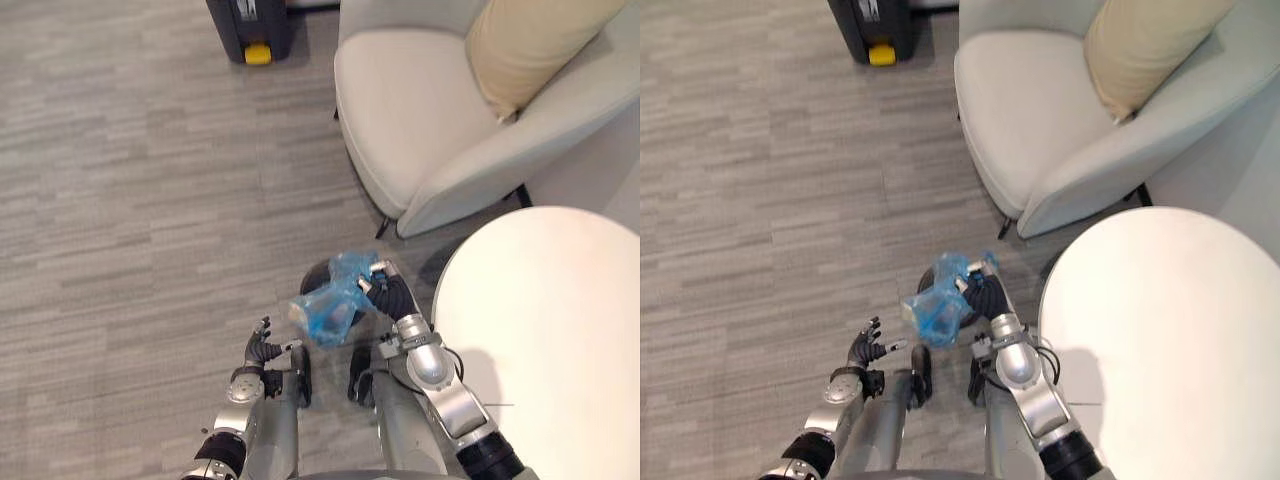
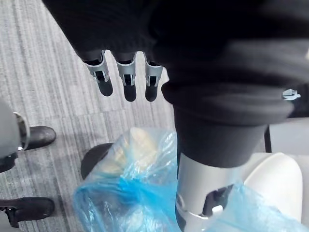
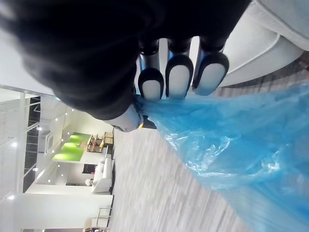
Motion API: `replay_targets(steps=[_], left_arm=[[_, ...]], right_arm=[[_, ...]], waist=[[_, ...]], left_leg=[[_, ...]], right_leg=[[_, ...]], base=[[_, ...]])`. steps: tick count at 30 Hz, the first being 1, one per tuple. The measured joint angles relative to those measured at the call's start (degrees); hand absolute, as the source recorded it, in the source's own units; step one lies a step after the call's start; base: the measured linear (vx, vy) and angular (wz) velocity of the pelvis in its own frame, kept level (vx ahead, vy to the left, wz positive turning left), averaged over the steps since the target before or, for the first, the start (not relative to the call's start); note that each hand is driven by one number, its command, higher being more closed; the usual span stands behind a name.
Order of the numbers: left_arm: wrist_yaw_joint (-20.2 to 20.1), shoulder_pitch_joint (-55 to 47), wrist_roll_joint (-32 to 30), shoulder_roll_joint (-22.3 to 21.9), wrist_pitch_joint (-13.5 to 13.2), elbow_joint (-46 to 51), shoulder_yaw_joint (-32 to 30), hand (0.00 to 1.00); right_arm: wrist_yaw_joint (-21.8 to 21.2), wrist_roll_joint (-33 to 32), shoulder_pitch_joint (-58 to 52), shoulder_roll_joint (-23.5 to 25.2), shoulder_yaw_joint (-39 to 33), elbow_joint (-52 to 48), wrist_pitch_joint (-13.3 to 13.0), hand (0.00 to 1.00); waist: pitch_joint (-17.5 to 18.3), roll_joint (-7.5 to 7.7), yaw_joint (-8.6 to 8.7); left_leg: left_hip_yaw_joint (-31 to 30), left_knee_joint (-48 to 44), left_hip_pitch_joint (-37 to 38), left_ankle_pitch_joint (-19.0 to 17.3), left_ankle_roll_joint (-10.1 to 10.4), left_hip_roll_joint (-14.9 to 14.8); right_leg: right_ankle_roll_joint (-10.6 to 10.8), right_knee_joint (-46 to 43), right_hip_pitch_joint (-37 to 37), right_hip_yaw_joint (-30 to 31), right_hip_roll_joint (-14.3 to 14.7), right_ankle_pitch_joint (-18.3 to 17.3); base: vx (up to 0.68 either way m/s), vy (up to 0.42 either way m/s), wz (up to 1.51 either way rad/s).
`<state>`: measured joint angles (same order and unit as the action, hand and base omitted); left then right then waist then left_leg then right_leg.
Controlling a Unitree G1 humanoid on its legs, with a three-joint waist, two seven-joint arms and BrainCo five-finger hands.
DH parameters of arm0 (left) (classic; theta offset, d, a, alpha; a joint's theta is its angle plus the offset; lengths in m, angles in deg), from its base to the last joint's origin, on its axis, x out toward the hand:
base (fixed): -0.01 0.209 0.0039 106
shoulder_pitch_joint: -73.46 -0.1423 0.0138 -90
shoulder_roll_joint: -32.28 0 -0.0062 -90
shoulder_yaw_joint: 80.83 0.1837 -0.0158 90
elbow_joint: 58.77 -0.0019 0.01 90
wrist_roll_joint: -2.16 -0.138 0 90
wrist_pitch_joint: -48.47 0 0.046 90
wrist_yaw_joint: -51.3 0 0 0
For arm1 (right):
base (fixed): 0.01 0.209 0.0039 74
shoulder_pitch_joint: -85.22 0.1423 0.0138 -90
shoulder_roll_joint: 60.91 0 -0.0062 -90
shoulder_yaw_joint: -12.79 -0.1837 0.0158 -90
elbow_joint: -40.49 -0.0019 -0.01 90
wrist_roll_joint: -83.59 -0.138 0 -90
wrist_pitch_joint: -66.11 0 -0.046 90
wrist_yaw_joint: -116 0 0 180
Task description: Gather rubbish on tea table into small bin, then transfer packed bag to large trash can.
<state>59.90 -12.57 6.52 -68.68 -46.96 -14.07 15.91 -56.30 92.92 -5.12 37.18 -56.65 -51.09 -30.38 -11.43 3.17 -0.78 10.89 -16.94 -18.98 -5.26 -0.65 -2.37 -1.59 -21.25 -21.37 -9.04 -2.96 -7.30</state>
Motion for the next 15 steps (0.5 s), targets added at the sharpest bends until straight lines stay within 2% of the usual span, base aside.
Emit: replay_targets(steps=[7, 12, 15], left_arm=[[-0.96, -0.27, -0.54, 2.0, 0.19, -1.42, 0.12, 0.0], [-1.03, -0.84, -0.58, 3.03, 0.15, 0.28, 0.65, 0.0], [-1.13, -2.29, -0.88, 4.38, 0.45, 5.33, 0.73, 0.0]], right_arm=[[-4.41, -4.32, -0.05, -3.96, -2.25, 0.18, -0.88, 1.0], [-6.25, -7.12, -0.1, -4.99, -2.64, 0.22, -0.99, 1.0], [-8.14, -10.69, -0.05, -5.25, -2.63, 0.29, -0.99, 1.0]], waist=[[3.73, -1.48, 0.29], [5.26, -2.36, 0.4], [5.39, -2.48, 0.23]], left_leg=[[-1.31, 9.88, 8.82, 3.82, 0.92, 0.59], [-2.86, 13.15, 11.76, 5.23, 0.92, 1.33], [-3.03, 14.9, 12.85, 6.03, 0.56, 1.45]], right_leg=[[0.78, 14.39, 10.88, 0.03, 2.04, 5.84], [1.06, 18.88, 14.45, -0.13, 2.28, 7.86], [0.93, 21.79, 15.94, 0.41, 2.64, 9.84]], base=[[0.12, 0.021, -0.05], [0.01, 0.027, 0.04], [-0.05, 0.027, -0.07]])
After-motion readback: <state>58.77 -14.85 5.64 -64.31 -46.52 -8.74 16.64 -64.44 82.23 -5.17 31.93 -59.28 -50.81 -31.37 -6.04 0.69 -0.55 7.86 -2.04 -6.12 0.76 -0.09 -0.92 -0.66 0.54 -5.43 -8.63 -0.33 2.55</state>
